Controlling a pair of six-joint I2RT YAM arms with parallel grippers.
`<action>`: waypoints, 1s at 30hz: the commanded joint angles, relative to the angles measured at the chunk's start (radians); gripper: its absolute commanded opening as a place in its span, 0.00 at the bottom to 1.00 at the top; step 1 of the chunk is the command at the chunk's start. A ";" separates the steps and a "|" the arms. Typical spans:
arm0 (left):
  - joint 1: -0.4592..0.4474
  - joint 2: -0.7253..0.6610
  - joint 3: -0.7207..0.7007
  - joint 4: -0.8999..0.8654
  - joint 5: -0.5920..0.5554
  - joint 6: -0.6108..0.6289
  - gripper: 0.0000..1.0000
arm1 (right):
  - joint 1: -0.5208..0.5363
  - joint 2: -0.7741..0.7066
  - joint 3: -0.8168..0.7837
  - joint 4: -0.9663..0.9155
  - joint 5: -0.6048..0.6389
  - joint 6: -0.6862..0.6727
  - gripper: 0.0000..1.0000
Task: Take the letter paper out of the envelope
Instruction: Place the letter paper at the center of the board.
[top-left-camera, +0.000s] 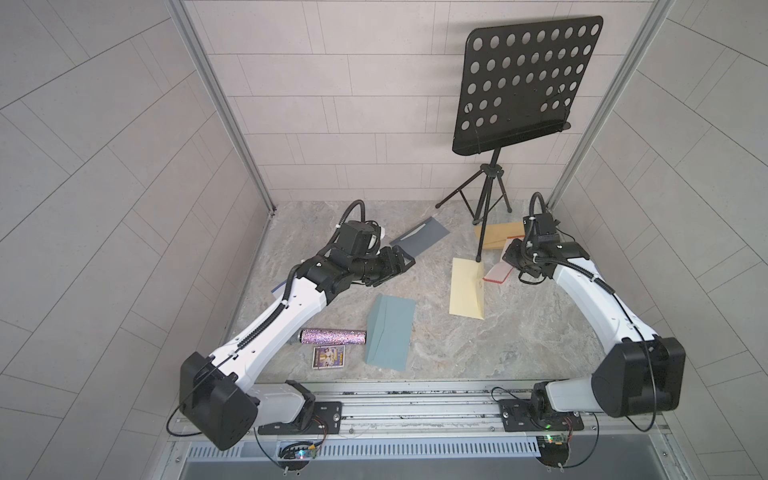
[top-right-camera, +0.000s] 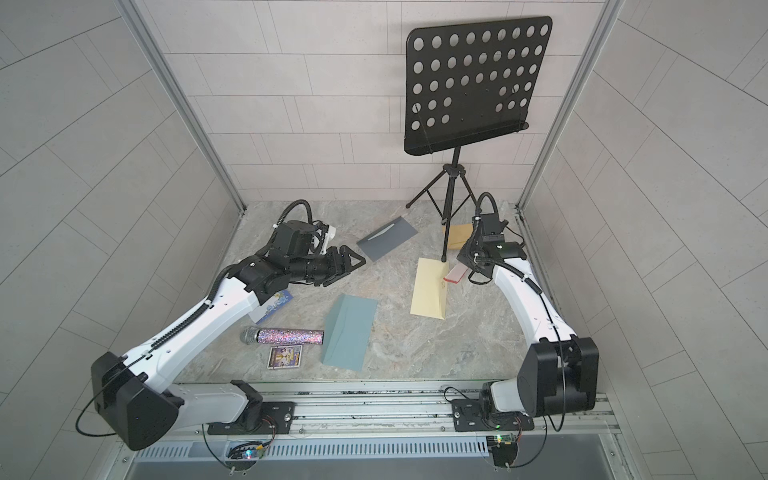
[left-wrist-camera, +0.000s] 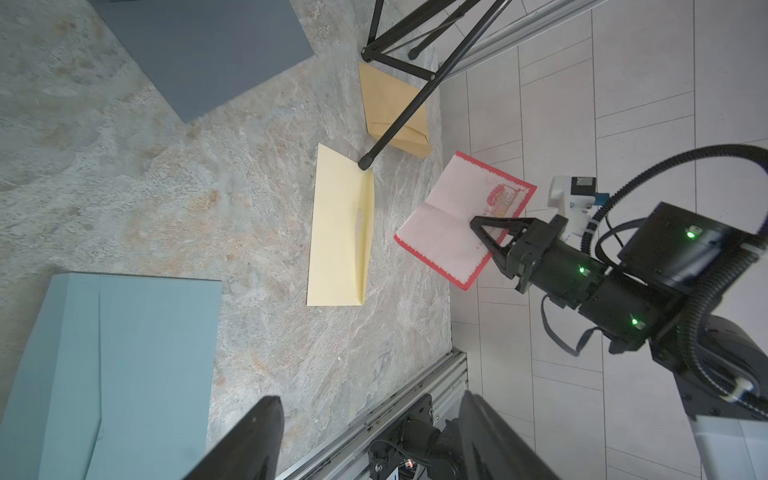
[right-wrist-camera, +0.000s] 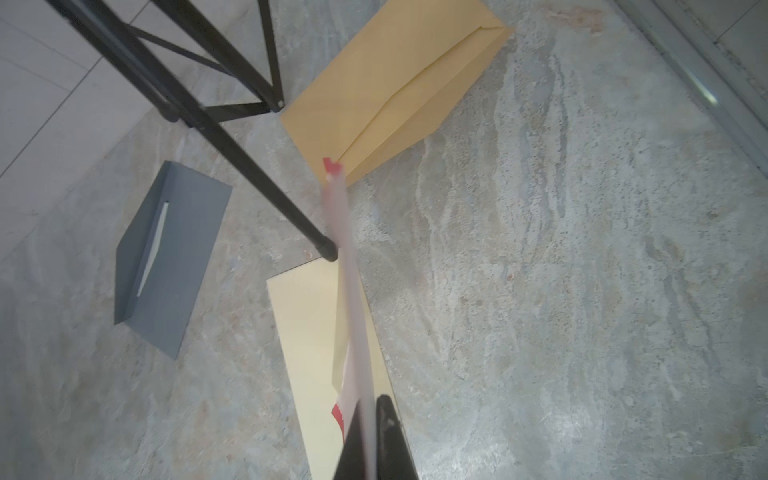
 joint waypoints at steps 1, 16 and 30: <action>-0.006 -0.041 -0.013 -0.033 -0.007 0.037 0.74 | -0.044 0.041 -0.021 0.080 0.015 -0.028 0.00; -0.005 -0.077 0.032 -0.089 -0.001 0.056 0.76 | -0.197 0.220 -0.087 0.205 -0.216 -0.054 0.00; -0.005 -0.057 0.039 -0.088 -0.005 0.047 0.76 | -0.171 0.410 0.062 -0.046 0.052 -0.205 0.00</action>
